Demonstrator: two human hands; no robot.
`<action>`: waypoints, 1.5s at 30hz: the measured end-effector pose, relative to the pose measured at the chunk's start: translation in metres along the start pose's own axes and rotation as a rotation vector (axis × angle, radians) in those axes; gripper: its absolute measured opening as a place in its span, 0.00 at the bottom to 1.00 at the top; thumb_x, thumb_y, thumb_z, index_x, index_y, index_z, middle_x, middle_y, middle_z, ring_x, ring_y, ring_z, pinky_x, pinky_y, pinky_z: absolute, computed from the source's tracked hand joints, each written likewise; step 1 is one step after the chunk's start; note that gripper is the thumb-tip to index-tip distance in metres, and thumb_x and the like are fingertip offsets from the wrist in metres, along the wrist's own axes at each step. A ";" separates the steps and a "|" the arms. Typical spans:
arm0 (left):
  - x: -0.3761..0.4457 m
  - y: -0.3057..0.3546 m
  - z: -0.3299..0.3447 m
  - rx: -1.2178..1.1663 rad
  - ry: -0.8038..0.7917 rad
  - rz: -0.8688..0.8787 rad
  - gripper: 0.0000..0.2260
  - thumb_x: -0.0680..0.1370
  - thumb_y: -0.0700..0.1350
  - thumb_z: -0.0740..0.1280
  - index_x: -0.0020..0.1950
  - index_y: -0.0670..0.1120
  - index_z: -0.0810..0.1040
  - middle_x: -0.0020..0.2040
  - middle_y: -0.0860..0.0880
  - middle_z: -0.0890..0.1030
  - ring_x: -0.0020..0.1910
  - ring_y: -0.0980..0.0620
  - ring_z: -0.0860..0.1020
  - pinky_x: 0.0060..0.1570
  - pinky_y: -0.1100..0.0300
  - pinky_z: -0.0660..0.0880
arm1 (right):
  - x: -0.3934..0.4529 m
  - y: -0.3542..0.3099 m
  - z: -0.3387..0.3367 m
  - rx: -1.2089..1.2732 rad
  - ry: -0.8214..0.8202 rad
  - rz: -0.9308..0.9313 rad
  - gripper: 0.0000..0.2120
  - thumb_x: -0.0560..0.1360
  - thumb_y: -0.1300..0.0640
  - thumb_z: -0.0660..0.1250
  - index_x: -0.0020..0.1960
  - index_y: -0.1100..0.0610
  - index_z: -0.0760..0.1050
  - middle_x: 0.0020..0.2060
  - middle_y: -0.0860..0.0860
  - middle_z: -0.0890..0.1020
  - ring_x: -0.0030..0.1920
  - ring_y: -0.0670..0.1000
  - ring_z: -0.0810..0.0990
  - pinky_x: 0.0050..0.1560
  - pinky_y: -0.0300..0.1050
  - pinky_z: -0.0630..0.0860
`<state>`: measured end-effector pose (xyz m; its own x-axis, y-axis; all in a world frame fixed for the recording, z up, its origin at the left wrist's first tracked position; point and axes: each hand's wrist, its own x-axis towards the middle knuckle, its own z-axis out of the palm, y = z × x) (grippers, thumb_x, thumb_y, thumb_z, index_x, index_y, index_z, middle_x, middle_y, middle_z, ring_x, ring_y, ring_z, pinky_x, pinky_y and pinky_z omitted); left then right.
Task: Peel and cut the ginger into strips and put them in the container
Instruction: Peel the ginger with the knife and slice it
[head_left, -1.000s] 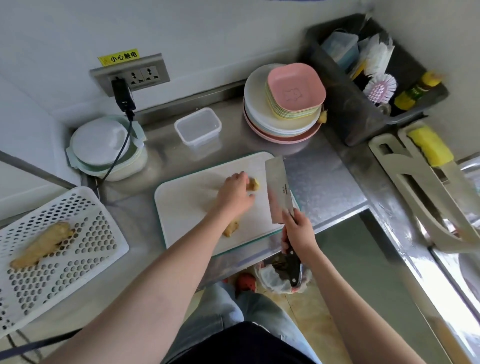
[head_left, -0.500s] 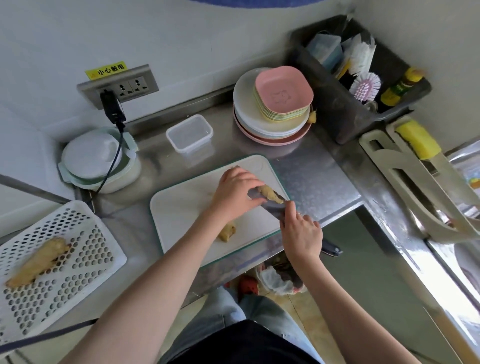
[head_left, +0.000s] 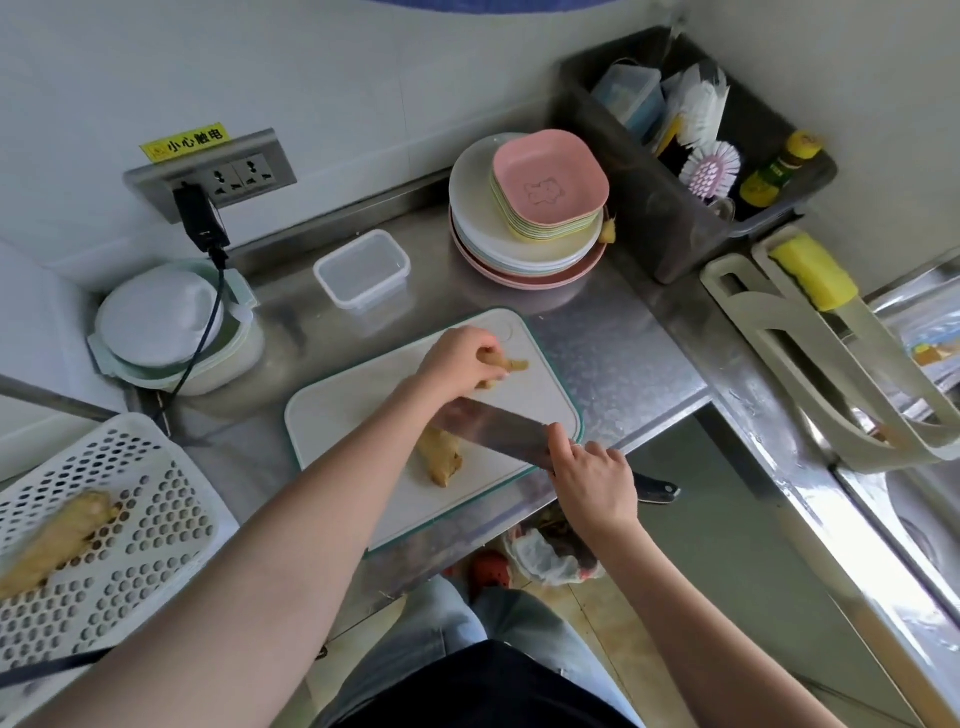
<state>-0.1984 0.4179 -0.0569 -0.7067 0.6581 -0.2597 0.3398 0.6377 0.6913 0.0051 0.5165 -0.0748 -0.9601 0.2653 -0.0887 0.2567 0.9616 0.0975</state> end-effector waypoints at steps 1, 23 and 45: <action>0.003 -0.003 -0.003 -0.067 0.043 -0.052 0.07 0.70 0.43 0.75 0.46 0.44 0.82 0.43 0.49 0.81 0.43 0.51 0.78 0.44 0.61 0.71 | -0.004 0.002 0.001 0.015 0.013 -0.005 0.35 0.58 0.61 0.79 0.55 0.57 0.61 0.28 0.48 0.80 0.28 0.54 0.78 0.29 0.43 0.69; 0.004 -0.048 0.025 0.216 -0.011 0.185 0.25 0.72 0.38 0.71 0.68 0.49 0.73 0.61 0.46 0.76 0.59 0.45 0.73 0.61 0.52 0.71 | -0.049 0.024 0.003 0.301 -0.138 0.583 0.12 0.78 0.50 0.64 0.59 0.54 0.69 0.35 0.48 0.82 0.37 0.55 0.81 0.31 0.43 0.66; 0.051 -0.020 0.012 -0.029 -0.075 -0.161 0.29 0.70 0.45 0.73 0.70 0.51 0.70 0.63 0.45 0.76 0.62 0.45 0.74 0.63 0.57 0.69 | -0.050 0.000 0.001 0.373 -0.190 0.695 0.10 0.79 0.49 0.60 0.56 0.53 0.63 0.37 0.49 0.81 0.37 0.57 0.81 0.31 0.44 0.67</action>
<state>-0.2342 0.4437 -0.0925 -0.7022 0.5768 -0.4175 0.2068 0.7263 0.6556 0.0531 0.5037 -0.0710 -0.5413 0.7857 -0.2996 0.8396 0.5243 -0.1421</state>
